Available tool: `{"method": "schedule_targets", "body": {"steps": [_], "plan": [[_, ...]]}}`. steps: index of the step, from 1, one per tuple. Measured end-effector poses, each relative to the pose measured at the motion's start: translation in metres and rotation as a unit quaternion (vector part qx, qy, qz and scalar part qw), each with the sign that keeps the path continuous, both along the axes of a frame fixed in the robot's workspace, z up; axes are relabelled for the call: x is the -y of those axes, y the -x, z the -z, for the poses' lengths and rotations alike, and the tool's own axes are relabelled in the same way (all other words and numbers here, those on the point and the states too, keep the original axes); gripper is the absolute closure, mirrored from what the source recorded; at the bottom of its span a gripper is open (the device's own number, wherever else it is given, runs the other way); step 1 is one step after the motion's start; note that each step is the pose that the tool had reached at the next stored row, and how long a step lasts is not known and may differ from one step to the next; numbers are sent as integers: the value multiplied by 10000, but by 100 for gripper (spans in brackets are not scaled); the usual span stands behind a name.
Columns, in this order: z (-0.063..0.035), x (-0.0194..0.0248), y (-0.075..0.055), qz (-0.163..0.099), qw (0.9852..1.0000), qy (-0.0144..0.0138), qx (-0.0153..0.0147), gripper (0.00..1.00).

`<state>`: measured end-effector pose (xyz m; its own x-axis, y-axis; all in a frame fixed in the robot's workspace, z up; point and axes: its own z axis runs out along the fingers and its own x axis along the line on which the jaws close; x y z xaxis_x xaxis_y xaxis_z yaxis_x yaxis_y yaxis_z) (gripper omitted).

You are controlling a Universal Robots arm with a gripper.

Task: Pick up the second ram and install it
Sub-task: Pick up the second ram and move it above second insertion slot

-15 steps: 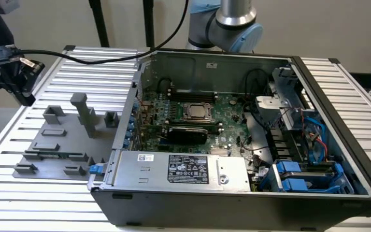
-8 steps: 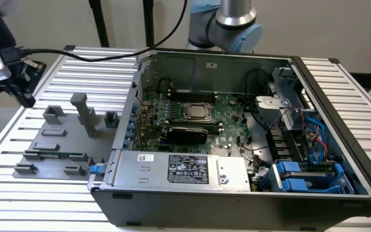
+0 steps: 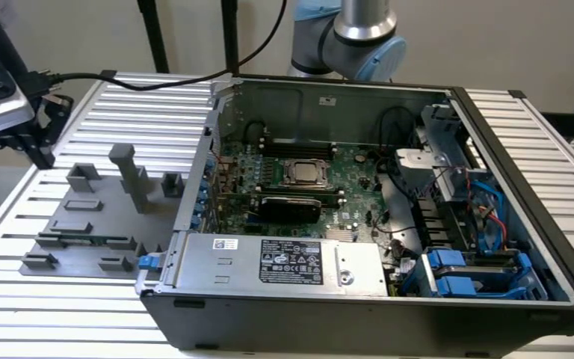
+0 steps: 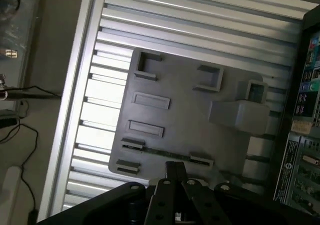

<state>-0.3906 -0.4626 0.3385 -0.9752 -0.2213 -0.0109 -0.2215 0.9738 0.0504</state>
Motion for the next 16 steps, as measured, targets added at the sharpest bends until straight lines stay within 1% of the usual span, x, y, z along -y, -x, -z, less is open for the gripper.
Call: {"method": "schedule_targets", "body": {"steps": [2, 4, 6, 8, 10, 12, 14, 16], "plan": [[14, 0, 0, -180, 9998, 0, -1, 89], [26, 0, 0, -362, 9993, 0, -3, 89], [40, 0, 0, -548, 9985, 0, -4, 89], [54, 0, 0, -730, 9973, 0, -5, 89], [67, 0, 0, -909, 9959, 0, -6, 89], [81, 0, 0, -1088, 9941, 0, -6, 89], [95, 0, 0, -1272, 9919, 0, -7, 89], [110, 0, 0, -1453, 9894, 0, -7, 89]]}}
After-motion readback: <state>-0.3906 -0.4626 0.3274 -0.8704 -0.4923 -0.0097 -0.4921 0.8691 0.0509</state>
